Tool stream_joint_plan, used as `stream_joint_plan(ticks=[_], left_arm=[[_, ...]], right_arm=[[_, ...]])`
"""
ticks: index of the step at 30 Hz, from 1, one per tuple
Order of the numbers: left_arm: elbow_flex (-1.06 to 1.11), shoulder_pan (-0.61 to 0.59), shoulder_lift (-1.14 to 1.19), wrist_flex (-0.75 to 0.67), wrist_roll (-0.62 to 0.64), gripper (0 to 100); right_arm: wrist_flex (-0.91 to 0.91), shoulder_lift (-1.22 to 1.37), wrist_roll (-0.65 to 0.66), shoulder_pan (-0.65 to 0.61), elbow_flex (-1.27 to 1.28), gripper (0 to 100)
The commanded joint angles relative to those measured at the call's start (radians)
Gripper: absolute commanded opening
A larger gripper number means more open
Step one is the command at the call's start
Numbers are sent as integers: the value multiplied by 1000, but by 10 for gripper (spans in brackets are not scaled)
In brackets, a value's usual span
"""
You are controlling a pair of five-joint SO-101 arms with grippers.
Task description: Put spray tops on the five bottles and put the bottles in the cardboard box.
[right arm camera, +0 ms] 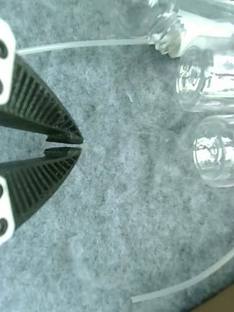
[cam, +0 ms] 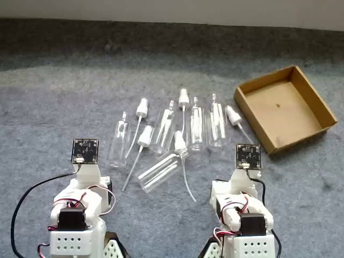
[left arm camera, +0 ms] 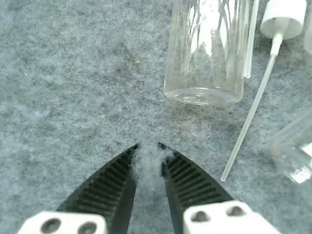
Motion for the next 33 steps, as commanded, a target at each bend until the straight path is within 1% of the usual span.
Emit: stream_joint_plan(ticks=[1,29,33], left_arm=[[18,15,-4,8,-6,5],[18,15,-4,8,-6,5],[18,15,-4,8,-6,5]], right_arm=[[7,-12,-3,-7,136,5],[2,-12,-5,-10,134,5],[2,-12,-6,-45,140,5]])
